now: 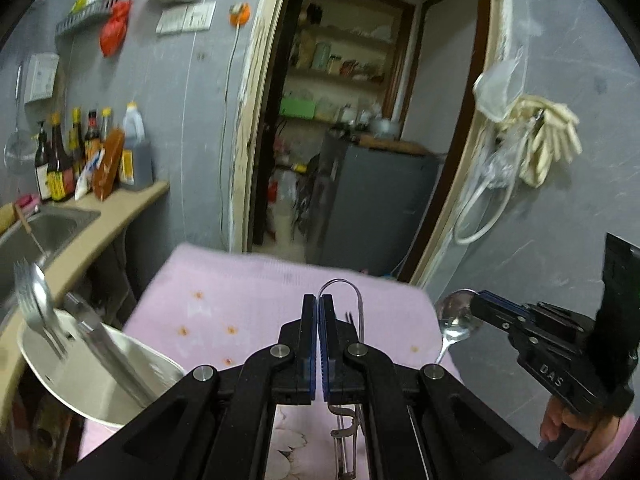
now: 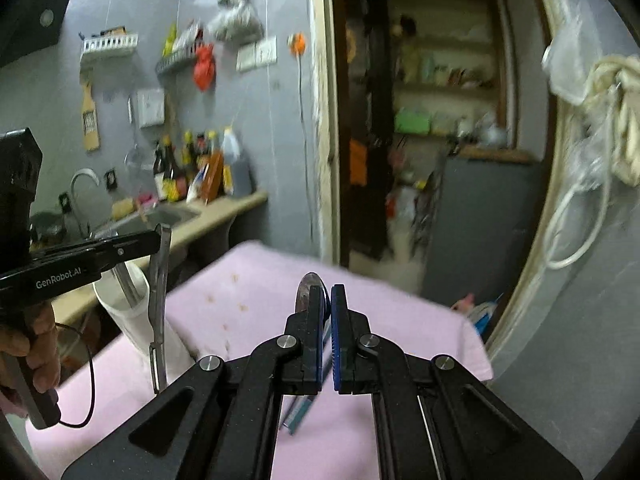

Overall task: Organize utensils
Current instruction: 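Carry skewer and spoon over the white caddy and open both tools to drop them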

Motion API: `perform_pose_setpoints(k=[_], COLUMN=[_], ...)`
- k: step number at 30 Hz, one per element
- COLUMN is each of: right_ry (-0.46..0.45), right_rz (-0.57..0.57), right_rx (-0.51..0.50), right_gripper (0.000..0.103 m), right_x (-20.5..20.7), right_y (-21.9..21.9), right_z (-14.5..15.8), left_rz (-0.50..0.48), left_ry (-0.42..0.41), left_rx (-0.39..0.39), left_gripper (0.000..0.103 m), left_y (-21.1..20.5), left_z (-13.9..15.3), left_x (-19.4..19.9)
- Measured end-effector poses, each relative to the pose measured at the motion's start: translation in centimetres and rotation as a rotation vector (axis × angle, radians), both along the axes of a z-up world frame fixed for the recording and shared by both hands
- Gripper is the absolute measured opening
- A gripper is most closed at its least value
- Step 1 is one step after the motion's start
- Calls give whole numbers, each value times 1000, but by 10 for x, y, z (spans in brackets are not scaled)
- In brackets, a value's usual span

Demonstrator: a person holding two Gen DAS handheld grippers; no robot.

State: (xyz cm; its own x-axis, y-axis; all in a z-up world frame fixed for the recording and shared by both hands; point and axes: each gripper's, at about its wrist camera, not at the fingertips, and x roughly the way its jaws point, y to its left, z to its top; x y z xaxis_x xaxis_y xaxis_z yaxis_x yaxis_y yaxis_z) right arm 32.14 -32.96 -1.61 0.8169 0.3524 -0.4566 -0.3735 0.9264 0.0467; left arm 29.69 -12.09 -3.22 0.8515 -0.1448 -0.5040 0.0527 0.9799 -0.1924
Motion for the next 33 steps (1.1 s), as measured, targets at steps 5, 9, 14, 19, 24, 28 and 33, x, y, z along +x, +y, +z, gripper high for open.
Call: perform_pose_setpoints(k=[5, 9, 14, 19, 24, 28, 33], right_ry=[-81, -149, -223, -268, -286, -301, -311], right_rz=[-32, -23, -12, -30, -35, -32, -31], right_rx=[11, 5, -53, -156, -275, -344, -405], right_gripper=[3, 3, 3, 3, 3, 3, 3], right_x=[-25, -41, -52, -53, -49, -49, -48], right_y=[36, 77, 129, 174, 217, 236, 256], right_z=[51, 86, 109, 111, 96, 83, 66], left_rz=[-27, -20, 39, 125, 203, 214, 217], left_ry=[-69, -112, -158, -184, -186, -178, -200], left_rx=[-7, -31, 9, 63, 88, 65, 63], left_gripper=[2, 2, 2, 2, 2, 2, 2], left_y=[33, 78, 132, 181, 215, 225, 224], left_z=[42, 73, 97, 100, 81, 60, 38], left_x=[-22, -39, -56, -53, -36, -24, -19])
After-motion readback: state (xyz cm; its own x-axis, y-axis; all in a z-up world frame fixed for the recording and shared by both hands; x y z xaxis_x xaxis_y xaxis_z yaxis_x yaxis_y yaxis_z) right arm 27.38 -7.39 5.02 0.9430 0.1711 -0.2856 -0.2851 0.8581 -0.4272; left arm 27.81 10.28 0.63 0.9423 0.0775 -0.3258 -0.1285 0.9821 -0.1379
